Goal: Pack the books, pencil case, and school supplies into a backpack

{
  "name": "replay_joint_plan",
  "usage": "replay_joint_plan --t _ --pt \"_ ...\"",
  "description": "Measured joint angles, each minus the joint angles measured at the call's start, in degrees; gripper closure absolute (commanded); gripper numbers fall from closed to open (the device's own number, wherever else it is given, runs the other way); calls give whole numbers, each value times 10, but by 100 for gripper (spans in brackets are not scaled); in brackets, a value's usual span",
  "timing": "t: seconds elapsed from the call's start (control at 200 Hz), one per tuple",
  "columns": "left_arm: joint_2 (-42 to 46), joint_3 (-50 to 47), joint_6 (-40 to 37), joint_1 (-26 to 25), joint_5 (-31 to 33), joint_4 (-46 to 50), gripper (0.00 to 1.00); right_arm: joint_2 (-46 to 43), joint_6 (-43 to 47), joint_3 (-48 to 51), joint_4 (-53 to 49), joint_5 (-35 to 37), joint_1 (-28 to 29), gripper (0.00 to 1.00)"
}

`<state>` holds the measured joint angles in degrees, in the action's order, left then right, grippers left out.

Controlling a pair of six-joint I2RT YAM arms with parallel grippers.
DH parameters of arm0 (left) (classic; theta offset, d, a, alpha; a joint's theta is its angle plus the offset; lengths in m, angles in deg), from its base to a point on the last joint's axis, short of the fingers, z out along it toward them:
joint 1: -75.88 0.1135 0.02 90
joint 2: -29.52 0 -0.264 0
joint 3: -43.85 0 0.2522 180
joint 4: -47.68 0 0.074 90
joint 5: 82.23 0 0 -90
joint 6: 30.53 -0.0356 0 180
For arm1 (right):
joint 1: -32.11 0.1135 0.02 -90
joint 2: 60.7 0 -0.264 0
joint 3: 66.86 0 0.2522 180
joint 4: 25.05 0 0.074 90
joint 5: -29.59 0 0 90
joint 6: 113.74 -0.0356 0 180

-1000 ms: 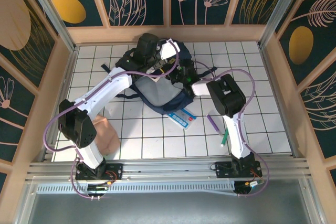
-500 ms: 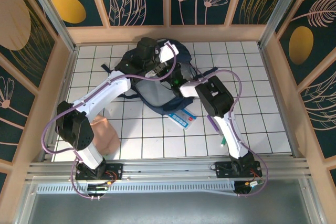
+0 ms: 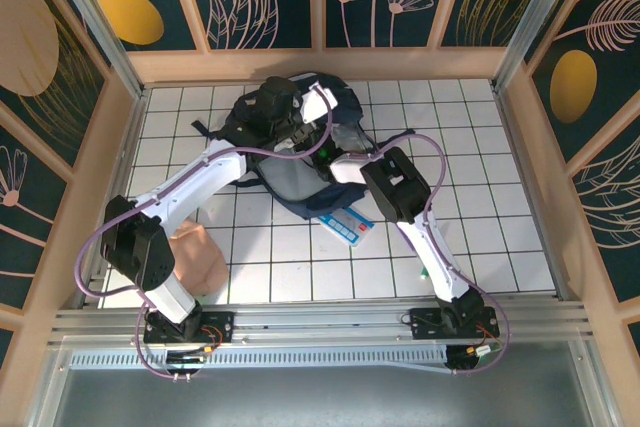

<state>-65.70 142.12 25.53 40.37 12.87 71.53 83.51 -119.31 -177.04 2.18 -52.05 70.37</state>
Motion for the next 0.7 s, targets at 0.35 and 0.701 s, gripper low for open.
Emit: replay_joint_plan --t 0.35,0.701 --pt "5 0 9 28 -17 -10 100 -202 -2 248 -28 -13 0 51" --pt "7 -47 9 33 -49 -35 100 -442 70 483 -60 -66 -2 53"
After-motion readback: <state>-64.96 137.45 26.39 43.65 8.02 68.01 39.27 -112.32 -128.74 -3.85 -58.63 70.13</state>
